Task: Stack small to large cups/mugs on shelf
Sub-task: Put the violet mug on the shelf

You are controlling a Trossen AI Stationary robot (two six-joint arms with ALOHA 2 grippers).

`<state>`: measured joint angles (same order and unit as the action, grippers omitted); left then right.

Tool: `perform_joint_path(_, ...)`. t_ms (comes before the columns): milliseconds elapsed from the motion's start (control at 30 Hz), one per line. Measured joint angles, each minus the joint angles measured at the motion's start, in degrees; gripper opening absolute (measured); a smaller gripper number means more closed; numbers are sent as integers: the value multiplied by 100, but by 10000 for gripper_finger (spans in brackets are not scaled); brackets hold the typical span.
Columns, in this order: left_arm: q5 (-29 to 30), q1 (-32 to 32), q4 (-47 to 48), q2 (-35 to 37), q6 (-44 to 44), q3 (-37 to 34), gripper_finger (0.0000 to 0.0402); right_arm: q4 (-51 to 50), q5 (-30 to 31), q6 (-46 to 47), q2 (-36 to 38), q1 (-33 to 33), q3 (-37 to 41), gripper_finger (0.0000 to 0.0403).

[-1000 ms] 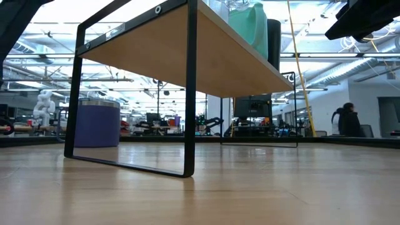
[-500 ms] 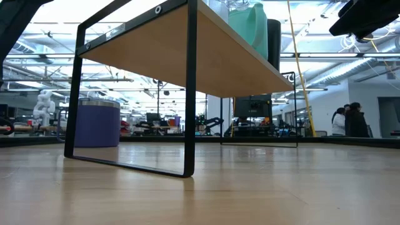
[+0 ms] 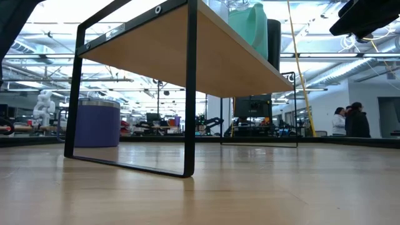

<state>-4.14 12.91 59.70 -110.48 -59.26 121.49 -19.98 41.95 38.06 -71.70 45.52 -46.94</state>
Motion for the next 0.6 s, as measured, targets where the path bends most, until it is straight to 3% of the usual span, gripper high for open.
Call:
perform_joint_path(300,7,-250,4,384,317,2,150,6,10,9,2,-2,0,0)
perform_joint_path(600,17,-445,514,981,1372,0,150,204,175,-130,2,-2,0,0)
